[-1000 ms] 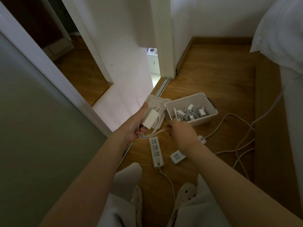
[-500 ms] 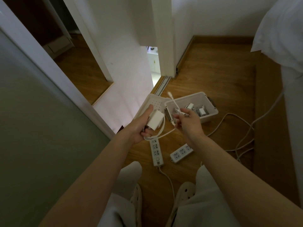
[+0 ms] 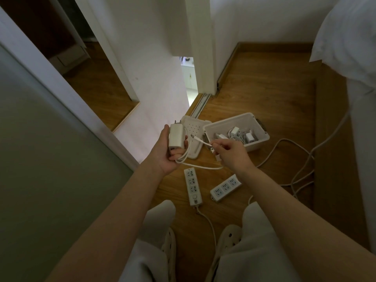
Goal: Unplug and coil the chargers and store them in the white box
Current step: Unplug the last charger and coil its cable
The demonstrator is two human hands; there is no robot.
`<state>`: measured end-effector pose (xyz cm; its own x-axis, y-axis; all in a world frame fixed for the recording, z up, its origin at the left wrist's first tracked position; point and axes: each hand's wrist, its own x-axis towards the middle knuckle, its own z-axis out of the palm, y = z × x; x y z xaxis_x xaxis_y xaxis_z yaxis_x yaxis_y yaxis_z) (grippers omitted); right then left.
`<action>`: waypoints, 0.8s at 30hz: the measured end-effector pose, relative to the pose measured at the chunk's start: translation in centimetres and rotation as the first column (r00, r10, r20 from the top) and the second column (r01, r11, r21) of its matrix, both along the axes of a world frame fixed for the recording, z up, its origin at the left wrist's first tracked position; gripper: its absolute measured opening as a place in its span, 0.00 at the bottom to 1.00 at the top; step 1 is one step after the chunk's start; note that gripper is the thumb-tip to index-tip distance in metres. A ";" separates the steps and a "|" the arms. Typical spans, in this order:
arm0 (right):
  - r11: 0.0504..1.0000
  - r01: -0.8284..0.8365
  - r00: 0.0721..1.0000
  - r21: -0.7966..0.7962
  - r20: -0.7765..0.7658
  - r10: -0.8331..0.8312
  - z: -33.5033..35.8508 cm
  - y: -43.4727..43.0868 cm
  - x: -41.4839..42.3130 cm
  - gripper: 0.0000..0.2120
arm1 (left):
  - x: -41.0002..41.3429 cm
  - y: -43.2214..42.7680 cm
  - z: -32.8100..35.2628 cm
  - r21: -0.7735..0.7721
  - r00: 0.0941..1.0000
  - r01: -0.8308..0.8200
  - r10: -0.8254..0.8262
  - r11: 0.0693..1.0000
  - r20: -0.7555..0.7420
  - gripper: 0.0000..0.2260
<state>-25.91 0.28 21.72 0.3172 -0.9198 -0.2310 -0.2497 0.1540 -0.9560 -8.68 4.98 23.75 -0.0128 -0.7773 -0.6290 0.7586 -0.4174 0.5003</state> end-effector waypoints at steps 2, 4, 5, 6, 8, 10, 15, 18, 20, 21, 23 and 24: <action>1.000 -0.008 1.000 -0.015 -0.017 0.008 -0.2 -0.1 -0.2 0.10 | -0.3 0.0 0.1 -0.015 1.000 0.021 -0.021 1.000 -0.020 0.29; 1.000 -0.009 0.999 -0.012 -0.044 0.009 -0.5 -0.1 -0.3 0.09 | -0.8 0.1 0.3 -0.042 0.998 0.054 -0.055 0.998 -0.042 0.27; 1.000 -0.009 0.999 -0.005 -0.041 0.009 -0.5 -0.2 -0.4 0.09 | -1.0 0.1 0.5 -0.055 0.996 0.071 -0.073 0.996 -0.043 0.26; 1.000 -0.012 1.000 -0.002 -0.029 0.012 -0.6 -0.3 -0.4 0.10 | -1.3 0.1 0.6 -0.065 0.995 0.086 -0.089 0.994 -0.044 0.25; 0.999 -0.038 0.999 -0.010 -0.005 0.038 -0.5 -0.2 -0.6 0.10 | -1.7 0.1 0.7 -0.071 0.993 0.107 -0.110 0.992 -0.035 0.25; 0.997 -0.075 0.997 -0.015 0.019 0.075 -0.3 0.0 -0.7 0.10 | -1.7 0.1 0.6 -0.061 0.992 0.129 -0.128 0.990 0.011 0.26; 0.984 -0.172 0.980 -0.039 0.100 0.175 0.4 1.1 -0.4 0.10 | -2.3 0.0 -0.3 -0.010 0.977 0.186 -0.184 0.983 0.109 0.26; 0.978 -0.207 0.974 -0.034 0.084 0.209 0.3 1.6 0.1 0.09 | -2.6 0.0 -0.9 0.038 0.978 0.168 -0.172 0.985 0.116 0.25; 0.988 -0.156 0.980 -0.014 0.120 0.156 0.5 1.9 0.4 0.09 | -2.8 0.0 -1.1 0.054 0.980 0.152 -0.158 0.987 0.124 0.25; 0.990 -0.138 0.980 -0.034 0.141 0.142 0.7 2.1 0.5 0.10 | -2.9 0.0 -1.1 0.064 0.980 0.141 -0.148 0.988 0.131 0.25; 0.976 -0.175 0.976 -0.134 0.106 0.189 0.9 2.5 0.7 0.12 | -3.0 -0.1 -1.1 0.078 0.983 0.110 -0.120 0.991 0.138 0.24; 0.960 -0.212 0.971 -0.185 0.073 0.229 0.8 2.8 0.7 0.13 | -3.0 -0.1 -1.1 0.079 0.985 0.097 -0.107 0.992 0.137 0.24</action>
